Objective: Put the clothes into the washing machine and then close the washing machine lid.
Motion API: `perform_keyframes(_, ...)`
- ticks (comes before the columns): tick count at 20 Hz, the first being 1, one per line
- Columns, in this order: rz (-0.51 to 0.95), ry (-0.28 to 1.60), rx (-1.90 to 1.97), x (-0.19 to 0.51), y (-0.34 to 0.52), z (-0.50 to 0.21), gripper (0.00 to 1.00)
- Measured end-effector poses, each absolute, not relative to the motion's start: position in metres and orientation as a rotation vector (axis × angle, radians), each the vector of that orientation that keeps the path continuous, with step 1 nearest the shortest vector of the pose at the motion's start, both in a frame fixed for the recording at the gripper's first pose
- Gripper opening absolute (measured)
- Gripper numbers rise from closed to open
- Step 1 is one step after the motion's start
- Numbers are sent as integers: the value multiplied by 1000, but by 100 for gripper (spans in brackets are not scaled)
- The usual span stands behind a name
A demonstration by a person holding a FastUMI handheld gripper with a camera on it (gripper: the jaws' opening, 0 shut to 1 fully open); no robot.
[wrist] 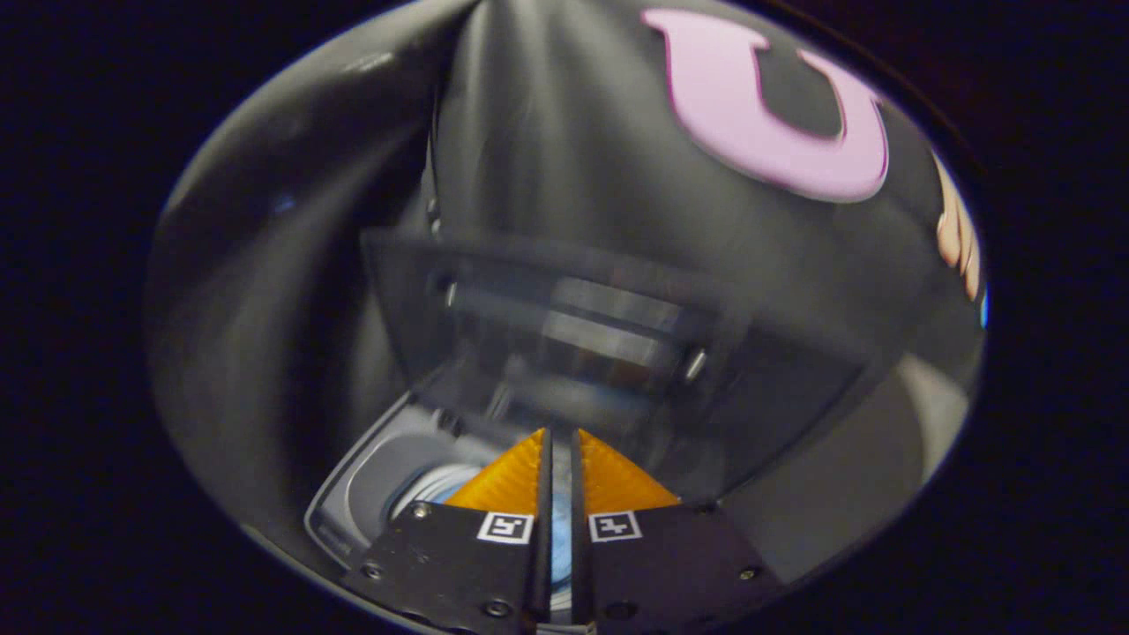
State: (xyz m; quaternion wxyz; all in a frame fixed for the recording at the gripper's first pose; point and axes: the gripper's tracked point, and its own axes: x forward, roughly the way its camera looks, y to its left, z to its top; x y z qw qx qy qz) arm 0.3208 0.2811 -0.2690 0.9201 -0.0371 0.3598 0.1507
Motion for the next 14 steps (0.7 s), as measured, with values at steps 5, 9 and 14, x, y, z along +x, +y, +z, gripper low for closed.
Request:
perform_keyframes(5, 312, 569, -82, 338, 288, -246, 8)
perform_keyframes(9, 248, 350, -41, 375, 274, -154, 12)
perform_keyframes(14, 183, 217, -64, 410, 256, -82, 47)
